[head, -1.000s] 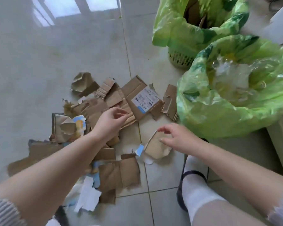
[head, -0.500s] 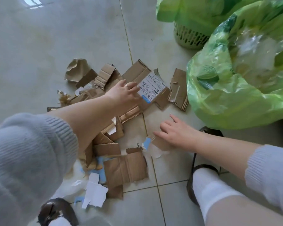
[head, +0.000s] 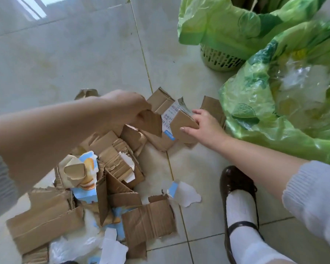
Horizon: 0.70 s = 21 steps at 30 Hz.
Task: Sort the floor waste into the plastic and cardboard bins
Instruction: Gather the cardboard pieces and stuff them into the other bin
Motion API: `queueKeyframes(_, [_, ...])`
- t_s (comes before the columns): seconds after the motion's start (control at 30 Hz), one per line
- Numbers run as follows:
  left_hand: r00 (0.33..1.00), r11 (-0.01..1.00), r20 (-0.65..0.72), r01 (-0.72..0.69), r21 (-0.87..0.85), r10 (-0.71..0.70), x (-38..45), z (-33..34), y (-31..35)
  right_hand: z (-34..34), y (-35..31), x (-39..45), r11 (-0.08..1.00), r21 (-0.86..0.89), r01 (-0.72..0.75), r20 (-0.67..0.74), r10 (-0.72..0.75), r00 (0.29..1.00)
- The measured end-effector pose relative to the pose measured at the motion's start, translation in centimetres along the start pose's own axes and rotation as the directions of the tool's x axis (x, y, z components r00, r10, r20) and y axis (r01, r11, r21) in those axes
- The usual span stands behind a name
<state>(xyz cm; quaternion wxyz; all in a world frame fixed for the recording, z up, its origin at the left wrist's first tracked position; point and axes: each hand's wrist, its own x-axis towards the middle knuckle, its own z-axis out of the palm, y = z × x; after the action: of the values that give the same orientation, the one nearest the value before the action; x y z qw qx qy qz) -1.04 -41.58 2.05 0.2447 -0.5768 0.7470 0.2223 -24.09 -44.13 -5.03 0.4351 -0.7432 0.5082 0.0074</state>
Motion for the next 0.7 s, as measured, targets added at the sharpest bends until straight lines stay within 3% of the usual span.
queueKeyframes(0.13, [0.985,0.972,-0.148,0.056,-0.226,-0.091,-0.2,-2.2,-2.9,0.2,-0.9,3.5,0.997,-0.067,-0.033,0.039,0.036,0.999])
queueKeyframes(0.27, [0.910,0.879,-0.319,0.090,-0.468,-0.263,-0.5,-2.8,-5.0,0.5,-1.6,5.4,0.984,-0.177,-0.030,0.019,0.034,0.999])
queueKeyframes(0.37, [0.860,0.764,-0.342,0.083,-0.640,-0.380,-1.2,-2.5,-5.6,0.6,-2.1,5.5,0.991,-0.110,-0.073,0.012,0.075,0.997])
queueKeyframes(0.47, [0.835,0.704,-0.351,0.059,-0.708,-0.423,-2.5,-2.1,-5.7,0.9,-2.3,5.0,0.994,-0.058,-0.089,0.027,0.090,0.996])
queueKeyframes(0.6, [0.861,0.699,-0.302,0.082,-0.710,-0.408,-4.8,-1.2,-5.2,1.8,-2.5,3.7,0.982,0.094,-0.161,0.089,0.153,0.984])
queueKeyframes(0.7, [0.882,0.687,-0.262,0.092,-0.721,-0.392,-6.3,-0.1,-4.5,2.3,-2.9,2.6,0.950,0.256,-0.177,0.035,0.174,0.984])
